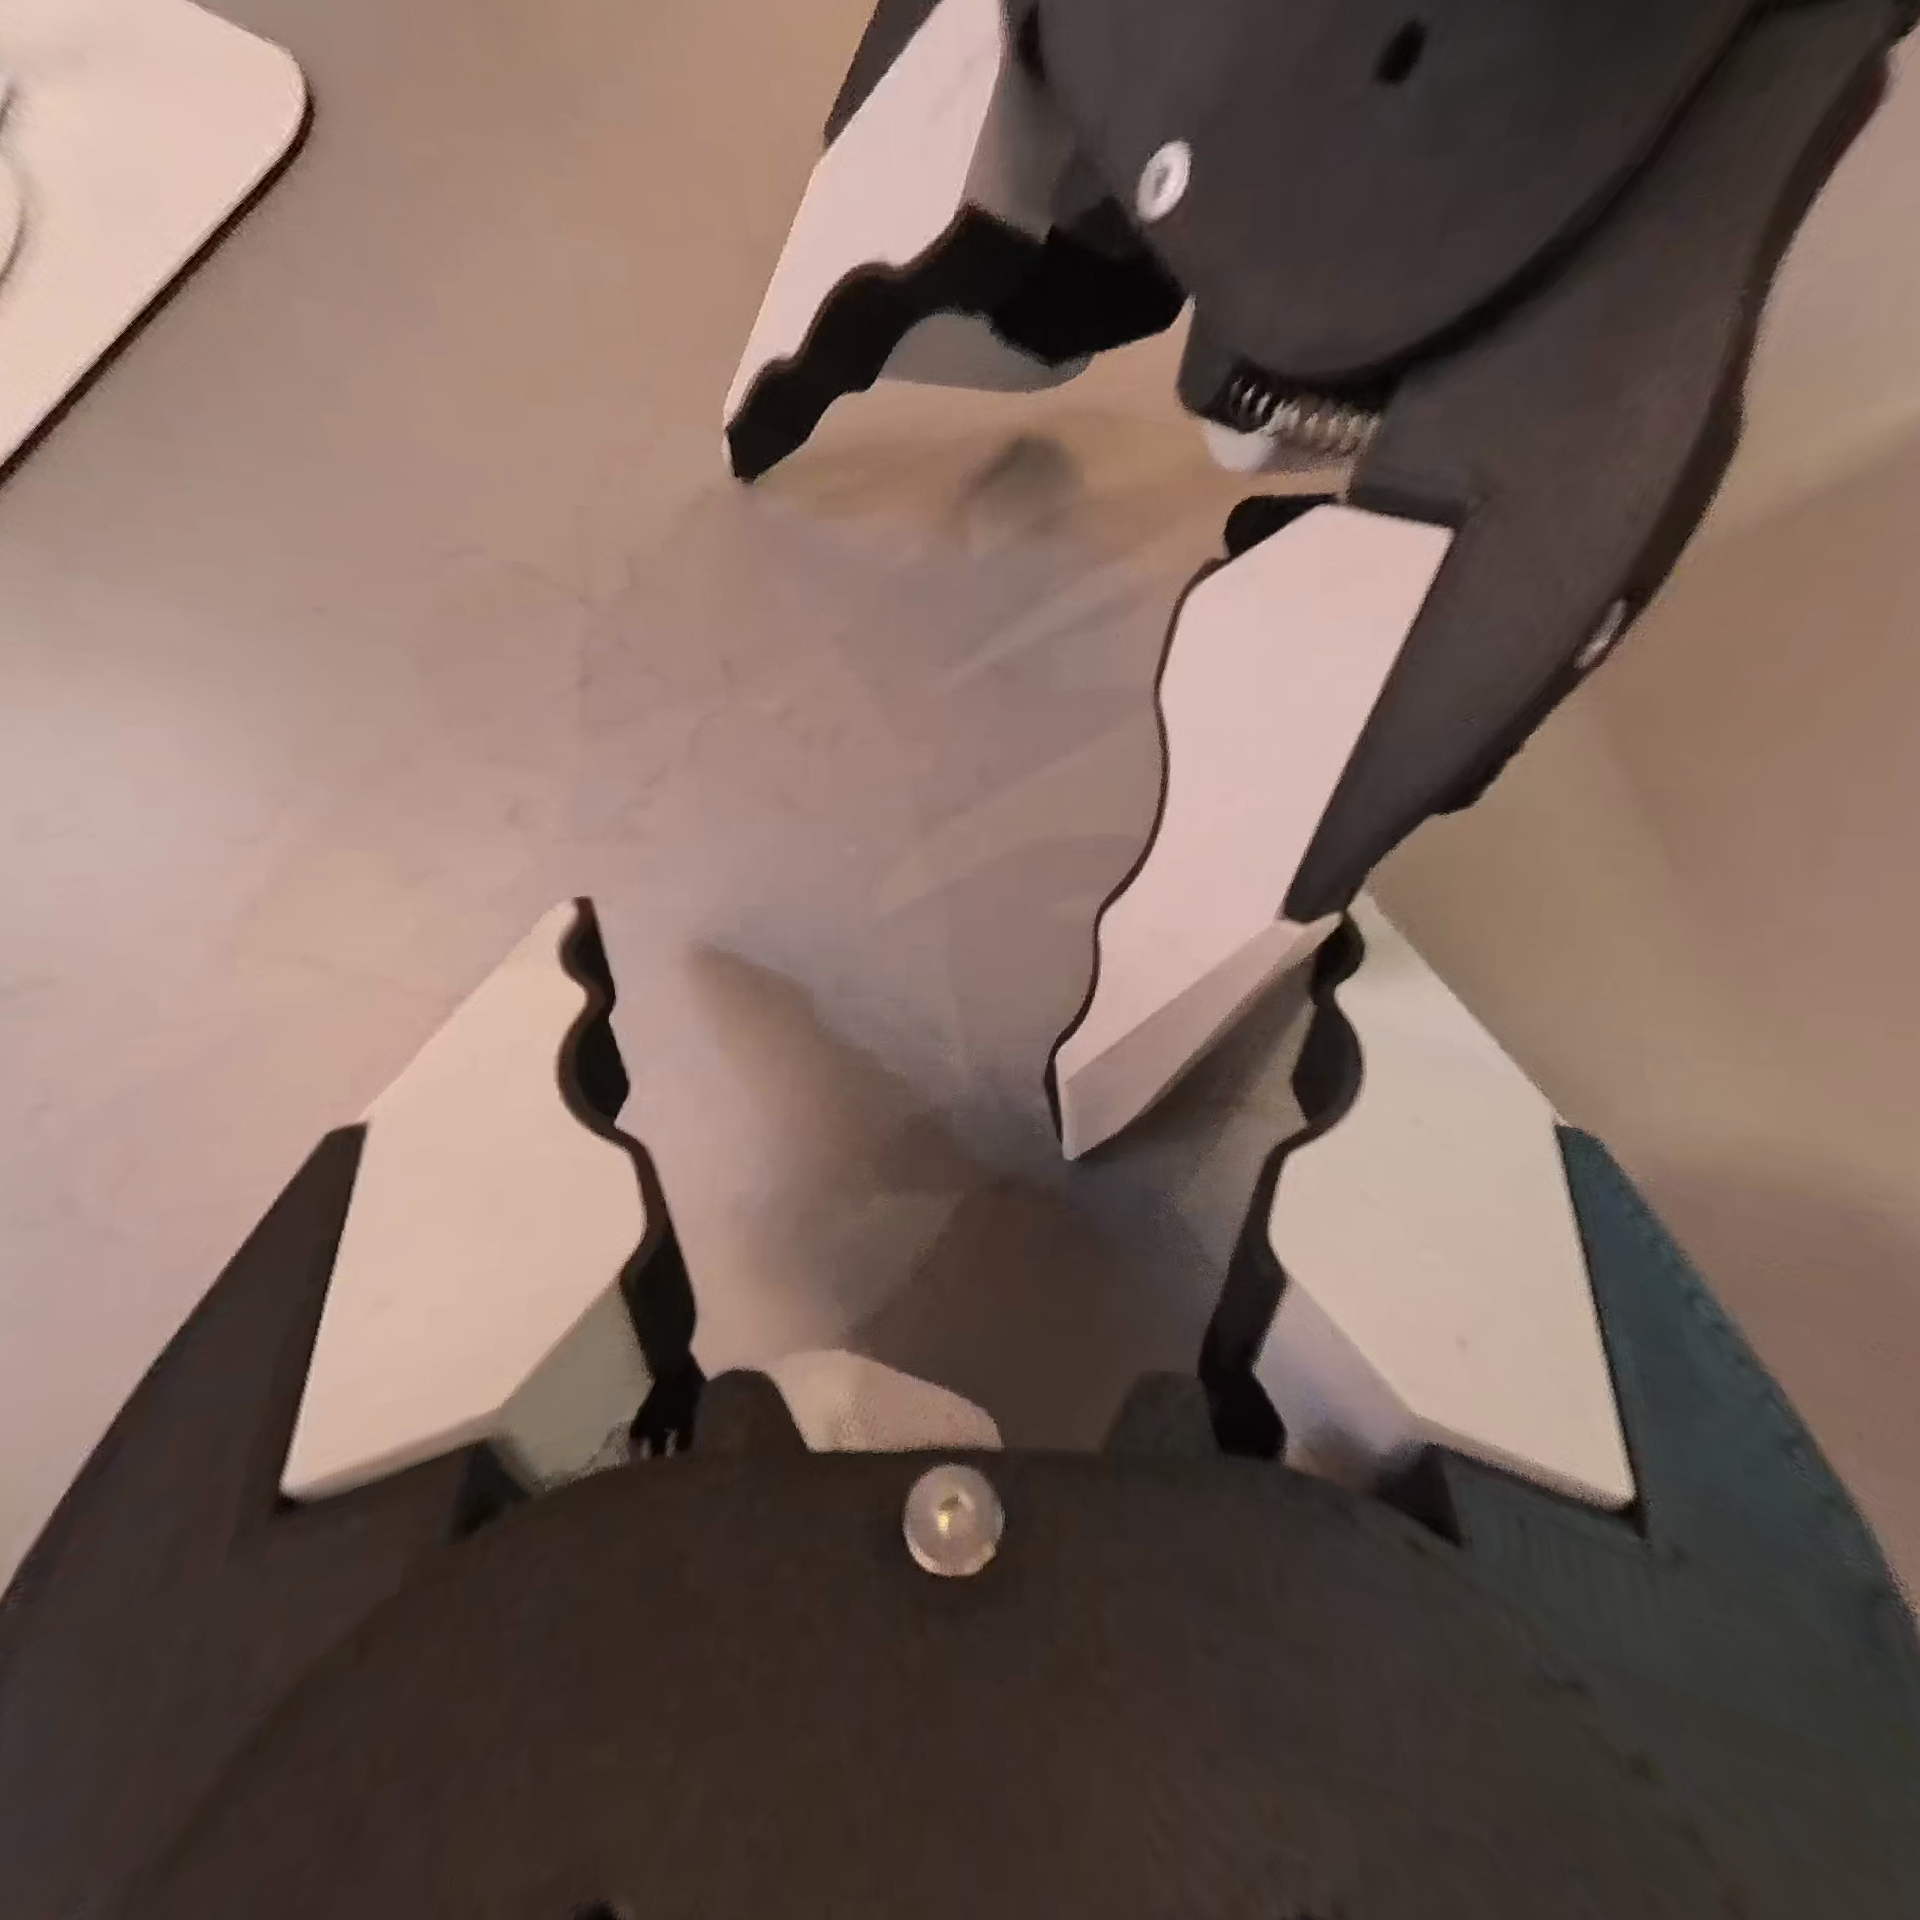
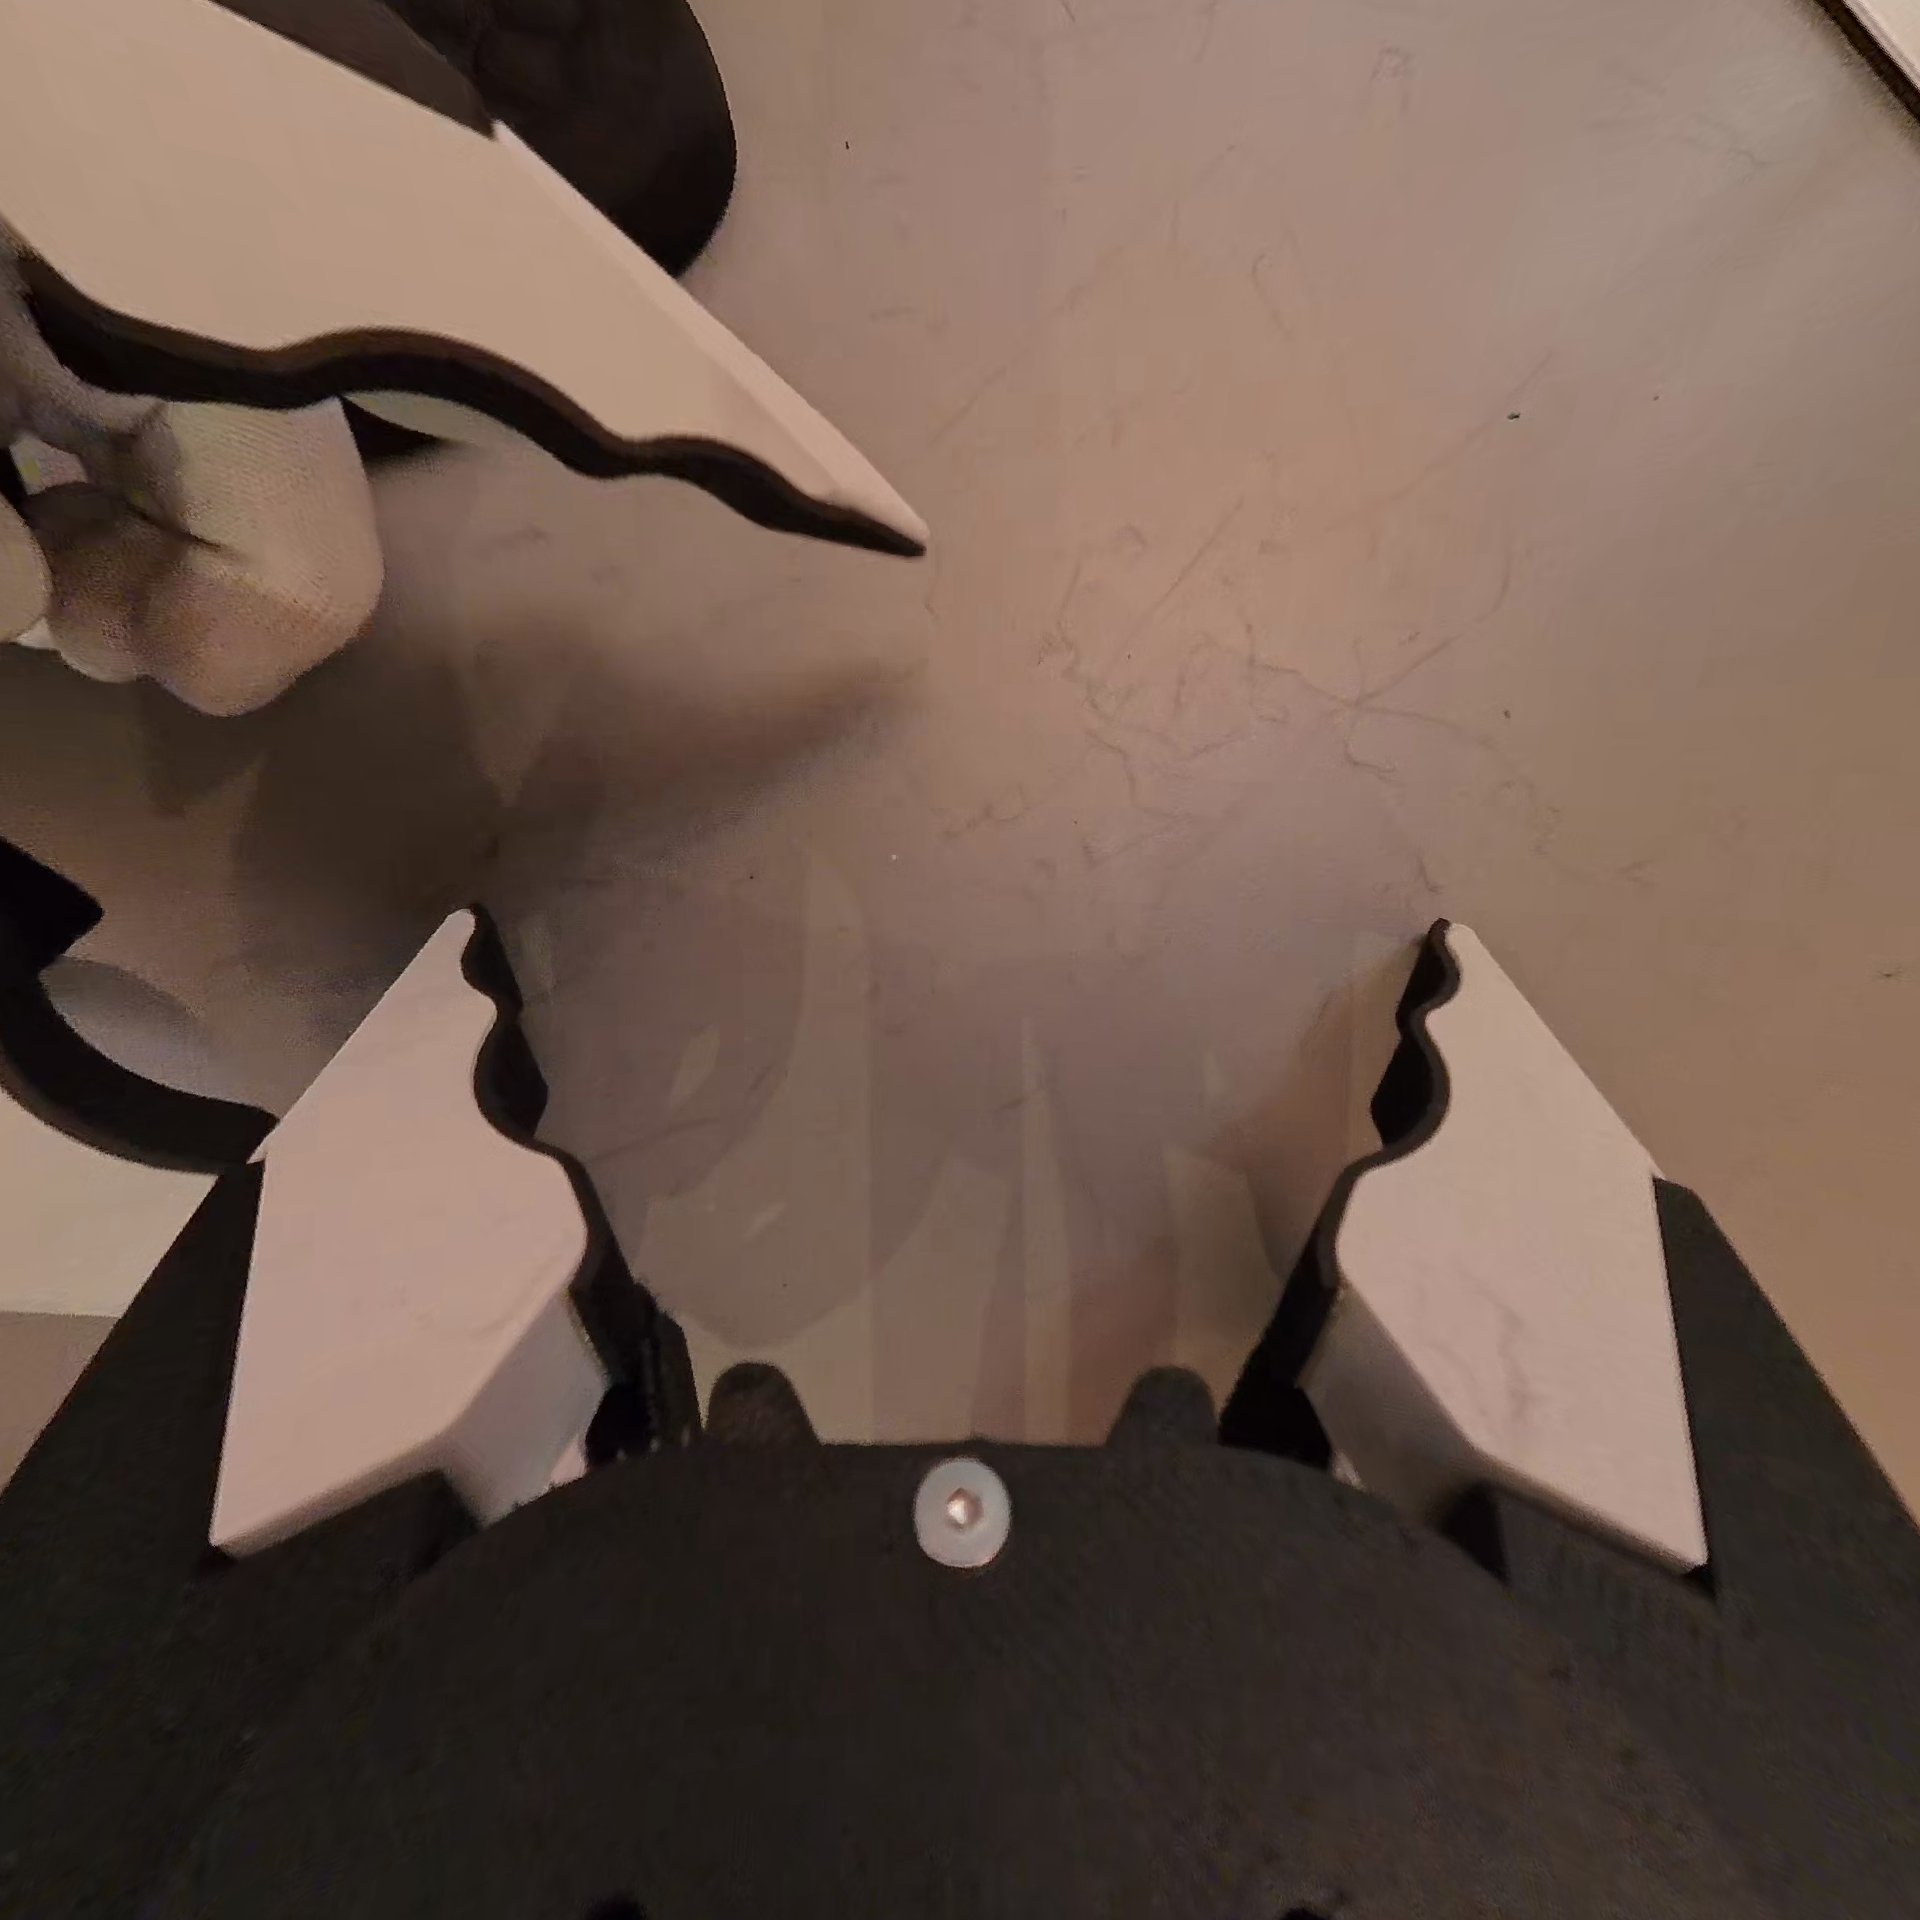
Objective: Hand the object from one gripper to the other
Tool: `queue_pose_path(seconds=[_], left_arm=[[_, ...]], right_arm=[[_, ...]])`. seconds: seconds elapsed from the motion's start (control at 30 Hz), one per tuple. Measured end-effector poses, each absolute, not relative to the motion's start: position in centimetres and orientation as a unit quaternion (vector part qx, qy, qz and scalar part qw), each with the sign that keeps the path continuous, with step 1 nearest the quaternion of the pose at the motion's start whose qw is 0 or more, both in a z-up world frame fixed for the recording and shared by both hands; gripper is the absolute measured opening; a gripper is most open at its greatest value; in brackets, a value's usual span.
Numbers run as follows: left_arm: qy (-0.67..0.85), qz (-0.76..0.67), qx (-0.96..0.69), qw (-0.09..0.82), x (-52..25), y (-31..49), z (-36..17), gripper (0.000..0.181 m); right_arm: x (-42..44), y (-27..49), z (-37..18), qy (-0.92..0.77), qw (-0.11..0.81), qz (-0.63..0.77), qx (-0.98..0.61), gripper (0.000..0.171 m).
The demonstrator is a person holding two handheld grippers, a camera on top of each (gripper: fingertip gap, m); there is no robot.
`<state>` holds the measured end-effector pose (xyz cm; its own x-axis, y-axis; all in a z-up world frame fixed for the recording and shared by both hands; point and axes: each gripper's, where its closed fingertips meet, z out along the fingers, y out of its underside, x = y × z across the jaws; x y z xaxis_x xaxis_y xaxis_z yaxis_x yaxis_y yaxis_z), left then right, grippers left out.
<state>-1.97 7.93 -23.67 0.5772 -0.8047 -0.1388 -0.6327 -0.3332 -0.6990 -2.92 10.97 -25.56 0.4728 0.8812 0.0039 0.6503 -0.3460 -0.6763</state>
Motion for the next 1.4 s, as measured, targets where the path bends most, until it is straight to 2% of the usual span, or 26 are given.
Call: queue_pose_path(seconds=[0.2,0.27,0.37,0.5,0.6,0.87,0.97,1.0,1.07,1.17,1.2,1.23,1.3,1.33,1.4], left_arm=[[0.403,-0.117,-0.837,0.352,-2.9,7.9,-24.1,0.135],[0.393,-0.134,-0.847,0.333,-2.7,7.2,-24.3,0.124],[0.388,-0.141,-0.856,0.311,-2.8,6.7,-24.5,0.121],[0.395,-0.147,-0.847,0.324,-2.9,6.6,-24.4,0.118],[0.393,-0.128,-0.84,0.352,-3.5,6.7,-23.9,0.103],[0.376,-0.135,-0.848,0.348,-3.3,5.9,-23.9,0.09],[0.355,-0.14,-0.856,0.348,-3.4,5.8,-23.8,0.065],[0.349,-0.131,-0.857,0.355,-3.5,6.0,-23.8,0.052],[0.356,-0.122,-0.856,0.354,-3.2,5.8,-23.7,0.033],[0.349,-0.121,-0.861,0.349,-3.3,6.4,-23.8,0.034],[0.355,-0.126,-0.861,0.343,-3.3,6.3,-23.8,0.053],[0.382,-0.161,-0.851,0.322,-2.4,5.1,-23.9,0.095],[0.382,-0.195,-0.845,0.32,-1.8,4.4,-23.6,0.082],[0.371,-0.177,-0.85,0.33,-2.3,4.8,-23.7,0.063],[0.379,-0.112,-0.842,0.367,-3.7,6.3,-23.6,0.051]], right_arm=[[-2.9,11.0,-25.6,-0.479,0.313,0.185,-0.799,0.159],[-2.9,11.0,-25.6,-0.479,0.312,0.185,-0.799,0.159],[-2.9,11.0,-25.6,-0.479,0.312,0.185,-0.799,0.159],[-2.9,11.0,-25.6,-0.479,0.312,0.185,-0.799,0.159],[-2.9,11.0,-25.6,-0.479,0.312,0.185,-0.799,0.159],[-2.9,11.0,-25.6,-0.479,0.312,0.185,-0.8,0.159],[-3.0,11.5,-25.5,-0.463,0.318,0.179,-0.808,0.157],[-2.9,11.9,-25.4,-0.448,0.324,0.175,-0.815,0.152],[-3.0,12.4,-25.4,-0.435,0.325,0.17,-0.822,0.153],[-2.7,13.0,-25.4,-0.418,0.331,0.164,-0.83,0.15],[-2.7,12.9,-25.4,-0.421,0.329,0.164,-0.829,0.152],[-2.9,12.7,-25.5,-0.429,0.324,0.165,-0.827,0.158],[-3.0,12.5,-25.6,-0.432,0.323,0.166,-0.825,0.159],[-3.0,12.5,-25.6,-0.432,0.323,0.166,-0.826,0.159],[-3.0,12.6,-25.6,-0.432,0.323,0.166,-0.826,0.159]])
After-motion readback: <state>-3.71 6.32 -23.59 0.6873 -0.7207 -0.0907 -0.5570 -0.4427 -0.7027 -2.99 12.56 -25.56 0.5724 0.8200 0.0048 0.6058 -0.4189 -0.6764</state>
